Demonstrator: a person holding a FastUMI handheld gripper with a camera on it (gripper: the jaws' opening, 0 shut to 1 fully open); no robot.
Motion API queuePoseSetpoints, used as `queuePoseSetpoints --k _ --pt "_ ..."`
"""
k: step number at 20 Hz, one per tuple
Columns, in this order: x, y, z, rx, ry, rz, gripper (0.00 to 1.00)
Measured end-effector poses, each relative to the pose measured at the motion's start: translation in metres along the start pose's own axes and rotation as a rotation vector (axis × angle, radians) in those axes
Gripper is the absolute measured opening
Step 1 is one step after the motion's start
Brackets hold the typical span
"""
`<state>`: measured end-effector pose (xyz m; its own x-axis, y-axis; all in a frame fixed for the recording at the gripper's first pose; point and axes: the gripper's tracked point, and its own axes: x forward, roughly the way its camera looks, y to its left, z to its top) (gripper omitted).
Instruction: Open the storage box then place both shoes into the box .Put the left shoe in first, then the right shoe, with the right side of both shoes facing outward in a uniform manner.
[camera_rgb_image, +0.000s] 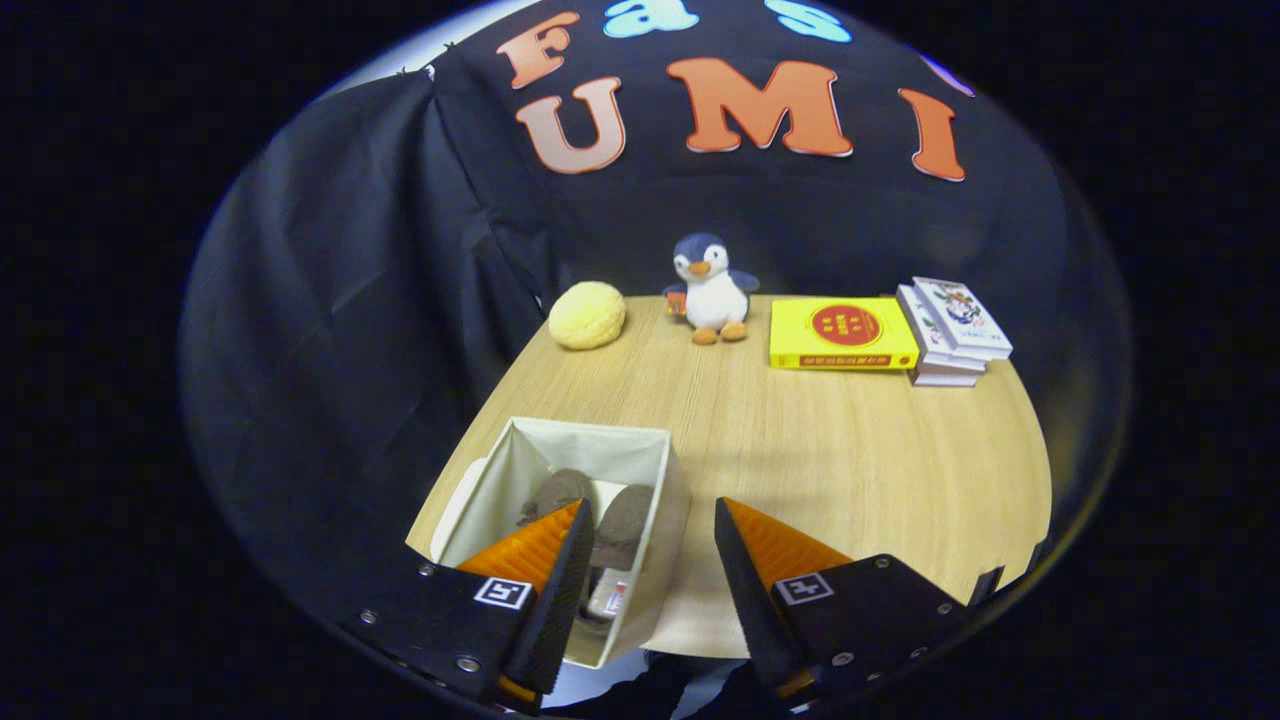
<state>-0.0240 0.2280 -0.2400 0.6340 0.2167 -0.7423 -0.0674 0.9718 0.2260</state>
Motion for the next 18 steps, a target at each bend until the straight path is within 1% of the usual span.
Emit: queuePoseSetpoints --k 2,4,6,8,10,12,14,18 --pt "-0.019 -0.026 0.022 -0.011 -0.093 -0.019 0.81" --pt "-0.038 -0.053 0.041 -0.015 -0.178 -0.041 0.86" --pt "-0.061 -0.077 0.06 -0.009 -0.263 -0.054 0.89" --pt "-0.08 -0.102 0.08 -0.005 -0.346 -0.069 0.91" --pt "-0.103 -0.118 0.099 -0.002 -0.439 -0.047 0.92" --pt "-0.129 -0.144 0.118 -0.015 -0.53 -0.081 0.95" --pt "-0.154 -0.164 0.13 -0.023 -0.601 -0.119 0.96" --pt "-0.198 -0.19 0.155 -0.05 -0.75 -0.163 0.96"
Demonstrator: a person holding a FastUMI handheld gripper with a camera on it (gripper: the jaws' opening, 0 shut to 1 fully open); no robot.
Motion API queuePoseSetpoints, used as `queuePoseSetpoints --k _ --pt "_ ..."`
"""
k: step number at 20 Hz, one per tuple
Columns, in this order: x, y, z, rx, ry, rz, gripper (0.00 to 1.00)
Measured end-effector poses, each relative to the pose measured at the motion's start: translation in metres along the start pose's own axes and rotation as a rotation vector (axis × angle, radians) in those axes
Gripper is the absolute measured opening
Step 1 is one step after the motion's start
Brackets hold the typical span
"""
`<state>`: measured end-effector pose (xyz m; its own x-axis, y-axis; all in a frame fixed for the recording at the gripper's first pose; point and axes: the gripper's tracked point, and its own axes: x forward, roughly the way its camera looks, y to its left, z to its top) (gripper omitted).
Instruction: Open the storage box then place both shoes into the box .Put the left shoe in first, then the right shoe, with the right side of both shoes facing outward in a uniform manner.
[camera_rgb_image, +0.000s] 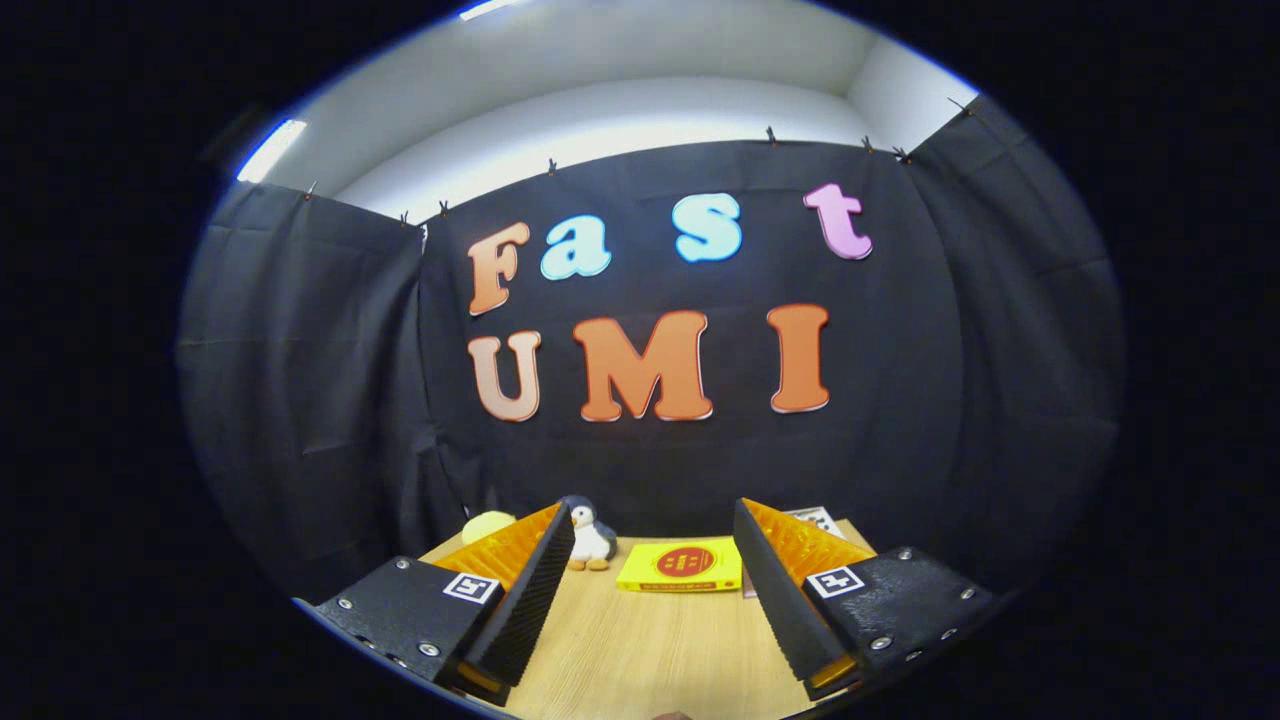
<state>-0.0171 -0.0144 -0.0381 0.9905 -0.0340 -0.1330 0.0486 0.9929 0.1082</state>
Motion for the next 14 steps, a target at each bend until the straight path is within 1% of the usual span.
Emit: queuePoseSetpoints --k 3,7,9,14 --pt "-0.01 -0.021 0.027 -0.033 -0.088 -0.035 0.96" --pt "-0.02 -0.038 0.053 0.002 -0.18 -0.057 0.96" --pt "-0.021 -0.042 0.057 0.003 -0.201 -0.061 0.96" --pt "-0.022 -0.044 0.064 -0.041 -0.215 -0.061 0.96"
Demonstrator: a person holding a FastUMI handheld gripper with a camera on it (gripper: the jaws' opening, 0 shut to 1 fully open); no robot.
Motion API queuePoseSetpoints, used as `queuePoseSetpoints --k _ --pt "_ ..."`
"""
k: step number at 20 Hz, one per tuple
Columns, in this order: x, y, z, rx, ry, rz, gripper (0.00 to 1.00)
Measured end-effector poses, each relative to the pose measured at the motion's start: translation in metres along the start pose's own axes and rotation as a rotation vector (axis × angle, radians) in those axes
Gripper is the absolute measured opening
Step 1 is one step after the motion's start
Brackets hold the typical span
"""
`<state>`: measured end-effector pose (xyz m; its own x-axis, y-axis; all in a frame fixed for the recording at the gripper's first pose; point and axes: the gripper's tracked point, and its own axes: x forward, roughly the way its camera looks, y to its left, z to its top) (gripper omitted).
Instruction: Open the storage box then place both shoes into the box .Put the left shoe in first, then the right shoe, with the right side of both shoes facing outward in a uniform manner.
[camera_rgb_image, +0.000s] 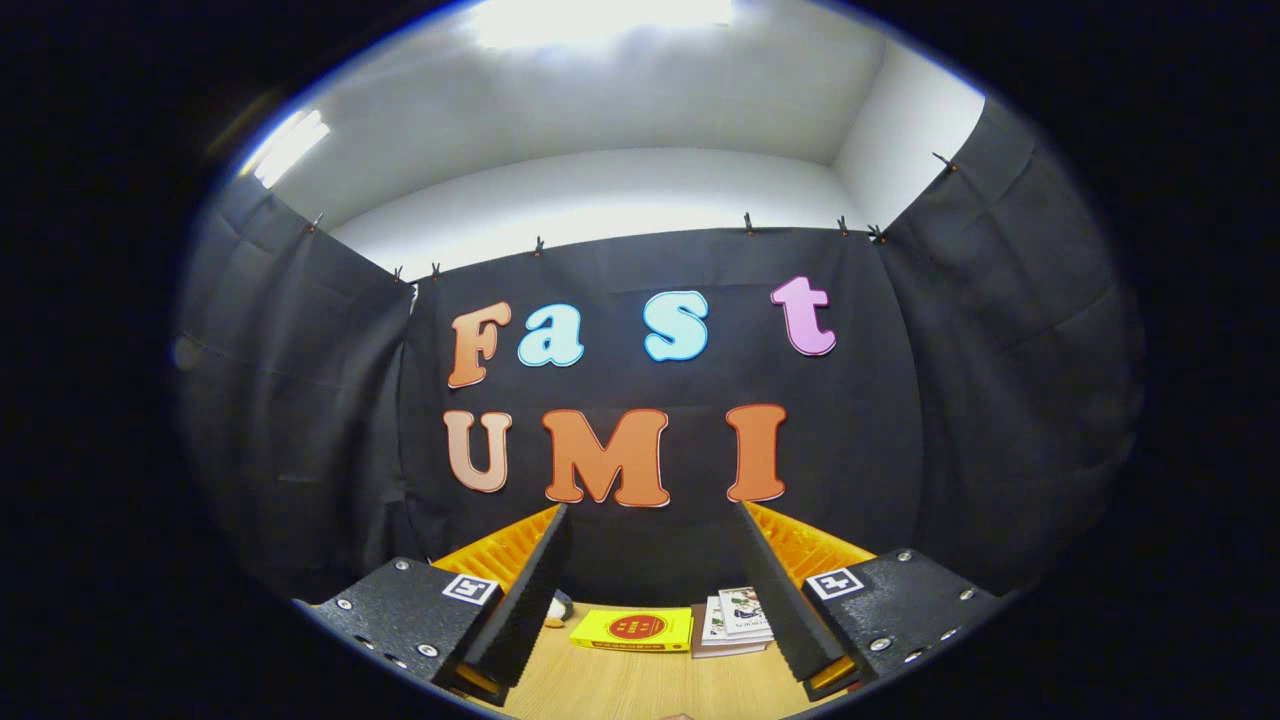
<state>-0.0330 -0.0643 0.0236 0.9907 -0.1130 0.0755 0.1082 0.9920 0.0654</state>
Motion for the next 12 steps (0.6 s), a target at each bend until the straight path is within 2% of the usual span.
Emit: queuePoseSetpoints --k 12 --pt "0.0015 0.0036 -0.0056 0.01 0.022 0.003 0.96"
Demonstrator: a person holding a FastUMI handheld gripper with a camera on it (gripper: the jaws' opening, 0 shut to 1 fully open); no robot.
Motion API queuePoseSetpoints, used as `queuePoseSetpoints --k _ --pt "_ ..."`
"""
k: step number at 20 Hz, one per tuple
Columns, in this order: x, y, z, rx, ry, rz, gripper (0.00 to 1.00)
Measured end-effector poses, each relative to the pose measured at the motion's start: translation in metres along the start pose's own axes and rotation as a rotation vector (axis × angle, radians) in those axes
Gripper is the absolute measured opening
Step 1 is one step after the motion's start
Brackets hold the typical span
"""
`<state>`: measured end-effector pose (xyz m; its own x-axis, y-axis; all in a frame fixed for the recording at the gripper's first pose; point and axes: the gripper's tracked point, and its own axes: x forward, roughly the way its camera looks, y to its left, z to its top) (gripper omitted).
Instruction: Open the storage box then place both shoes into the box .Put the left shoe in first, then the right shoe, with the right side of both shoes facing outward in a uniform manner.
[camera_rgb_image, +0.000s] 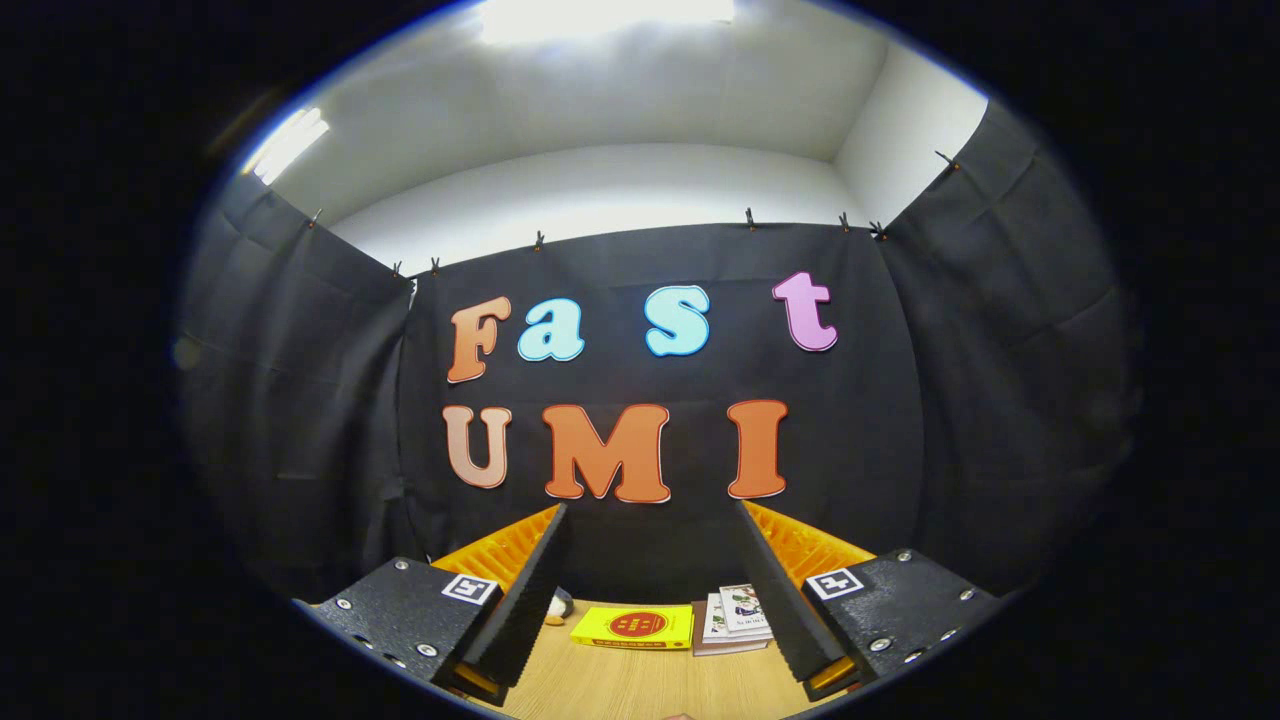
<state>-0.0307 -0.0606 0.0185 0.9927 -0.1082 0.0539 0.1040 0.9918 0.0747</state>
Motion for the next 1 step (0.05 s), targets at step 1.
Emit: queuePoseSetpoints --k 1 --pt "0.001 -0.0001 -0.0011 -0.003 -0.001 -0.002 0.96"
